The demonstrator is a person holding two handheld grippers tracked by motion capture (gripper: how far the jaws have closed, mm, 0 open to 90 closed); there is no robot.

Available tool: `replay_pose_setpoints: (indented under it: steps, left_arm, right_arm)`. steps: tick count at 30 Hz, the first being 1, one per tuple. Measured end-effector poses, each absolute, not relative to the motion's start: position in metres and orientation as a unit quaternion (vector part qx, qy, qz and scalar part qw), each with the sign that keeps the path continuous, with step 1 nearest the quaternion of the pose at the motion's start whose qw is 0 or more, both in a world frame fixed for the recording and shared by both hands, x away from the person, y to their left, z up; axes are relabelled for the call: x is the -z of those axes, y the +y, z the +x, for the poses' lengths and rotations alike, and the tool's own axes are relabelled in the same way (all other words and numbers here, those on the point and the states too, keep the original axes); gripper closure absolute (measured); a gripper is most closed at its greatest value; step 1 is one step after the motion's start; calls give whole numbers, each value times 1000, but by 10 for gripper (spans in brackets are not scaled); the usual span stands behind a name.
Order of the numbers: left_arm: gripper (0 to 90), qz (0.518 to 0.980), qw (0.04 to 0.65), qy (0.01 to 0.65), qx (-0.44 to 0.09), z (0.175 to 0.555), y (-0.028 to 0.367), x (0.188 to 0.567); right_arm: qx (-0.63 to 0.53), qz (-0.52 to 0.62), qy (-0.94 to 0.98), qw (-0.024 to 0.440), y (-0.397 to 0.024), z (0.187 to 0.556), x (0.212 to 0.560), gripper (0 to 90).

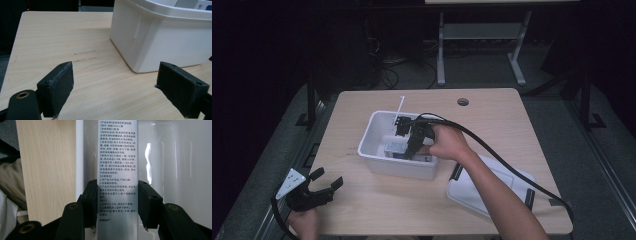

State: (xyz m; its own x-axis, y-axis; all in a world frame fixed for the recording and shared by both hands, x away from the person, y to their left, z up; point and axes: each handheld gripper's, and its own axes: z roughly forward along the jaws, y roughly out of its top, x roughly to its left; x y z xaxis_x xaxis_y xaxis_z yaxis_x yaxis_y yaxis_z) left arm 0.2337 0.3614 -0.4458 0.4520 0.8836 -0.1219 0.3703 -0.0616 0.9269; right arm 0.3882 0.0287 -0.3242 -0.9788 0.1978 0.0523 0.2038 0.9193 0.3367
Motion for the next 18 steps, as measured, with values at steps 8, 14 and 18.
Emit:
replay_pose_setpoints:
  steps: [8,14,18]
  left_arm:
    - [132,684,508,459,-253,234,361,446]
    - [132,681,511,460,-253,233,361,446]
    - [132,682,512,458,-252,234,361,446]
  right_arm:
    - [171,-109,-979,10,24,391,333,553]
    - [166,-105,-980,16,28,392,341,552]
    - [164,-107,-980,21,31,393,346,552]
